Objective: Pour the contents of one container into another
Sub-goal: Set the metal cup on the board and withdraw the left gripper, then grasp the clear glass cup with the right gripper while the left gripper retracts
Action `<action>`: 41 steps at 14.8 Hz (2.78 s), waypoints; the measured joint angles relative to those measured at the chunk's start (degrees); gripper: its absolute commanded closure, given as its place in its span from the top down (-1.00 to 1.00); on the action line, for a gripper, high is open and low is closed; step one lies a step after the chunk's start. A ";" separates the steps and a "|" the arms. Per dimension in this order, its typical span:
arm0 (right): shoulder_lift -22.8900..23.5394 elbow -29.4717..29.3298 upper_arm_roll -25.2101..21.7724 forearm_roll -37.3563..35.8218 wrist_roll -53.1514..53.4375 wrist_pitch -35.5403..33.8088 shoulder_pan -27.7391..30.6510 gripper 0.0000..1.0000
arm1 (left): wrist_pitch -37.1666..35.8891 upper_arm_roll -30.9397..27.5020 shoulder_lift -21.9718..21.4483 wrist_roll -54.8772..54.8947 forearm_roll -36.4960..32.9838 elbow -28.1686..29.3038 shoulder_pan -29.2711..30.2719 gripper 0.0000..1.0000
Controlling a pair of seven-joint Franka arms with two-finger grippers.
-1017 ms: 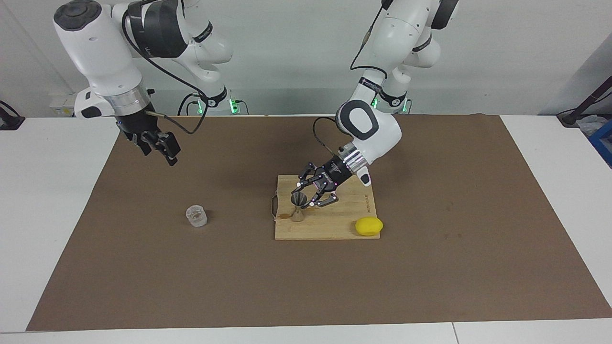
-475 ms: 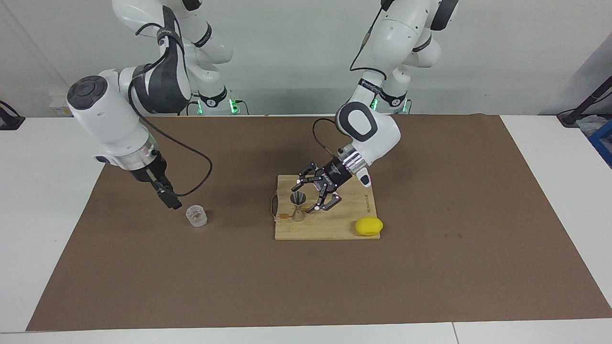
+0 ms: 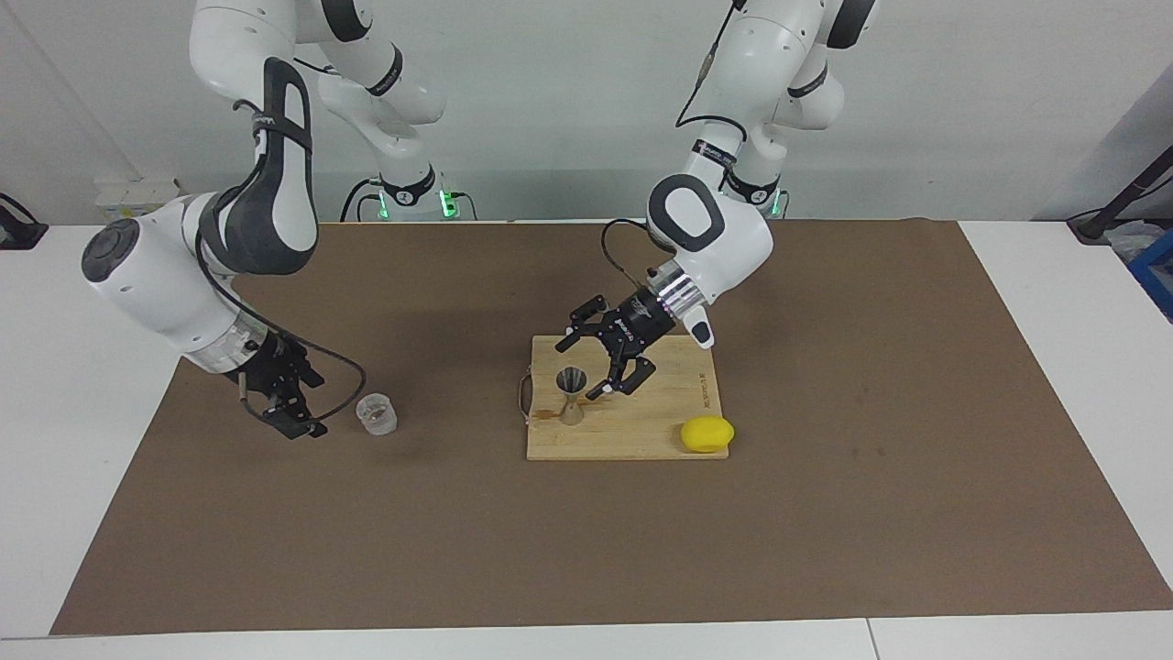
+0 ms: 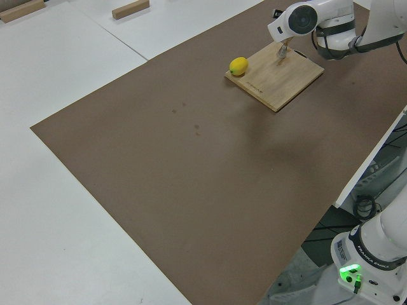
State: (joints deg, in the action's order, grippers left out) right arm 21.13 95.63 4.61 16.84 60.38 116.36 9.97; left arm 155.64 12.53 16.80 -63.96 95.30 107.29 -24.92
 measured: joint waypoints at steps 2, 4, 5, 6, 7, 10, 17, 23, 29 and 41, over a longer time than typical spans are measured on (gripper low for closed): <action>1.63 0.67 -0.01 2.90 0.22 0.84 0.69 0.97 | 0.12 -0.38 -2.32 -0.07 -3.98 0.41 0.09 1.00; 3.72 0.89 -0.03 6.16 0.15 0.87 1.90 0.98 | 0.32 -0.81 -4.26 -0.14 -9.51 1.01 1.23 1.00; 4.71 0.90 -0.02 7.24 -0.09 0.89 2.46 0.98 | 0.33 -0.94 -4.98 -0.23 -13.23 1.26 2.34 1.00; 5.52 0.91 -0.01 7.67 -0.24 0.89 2.94 0.98 | 0.34 -1.06 -5.49 -0.37 -17.16 1.39 3.66 1.00; 6.17 0.93 -0.01 8.13 -0.29 0.88 3.44 0.98 | 0.35 -1.18 -5.86 -0.51 -20.95 1.44 5.13 1.00; 7.75 1.00 0.01 12.45 -1.48 0.45 4.56 0.98 | 0.50 -1.56 -6.42 -0.63 -31.50 1.44 10.05 1.00; 8.60 5.50 0.40 18.10 -6.66 0.31 4.46 0.97 | -6.85 -1.73 -9.53 -1.15 -70.74 1.28 21.33 1.00; 8.40 7.07 0.81 21.39 -8.87 0.32 4.17 0.91 | -27.66 -1.75 -15.41 9.16 -91.74 1.44 24.86 1.00; 7.82 7.21 0.83 21.40 -9.11 0.29 4.03 -1.00 | -40.42 -1.90 -19.19 35.95 -91.86 1.50 27.90 1.00; 3.33 5.56 0.92 21.97 1.02 0.85 -1.15 -1.00 | -61.44 -3.53 -25.26 63.21 -93.89 -2.66 28.23 1.00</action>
State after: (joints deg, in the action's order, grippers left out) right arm 24.47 101.19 5.53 38.81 61.39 117.21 8.82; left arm 94.20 9.00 -8.46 -0.75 1.41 104.63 3.31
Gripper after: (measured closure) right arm 0.498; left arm 0.000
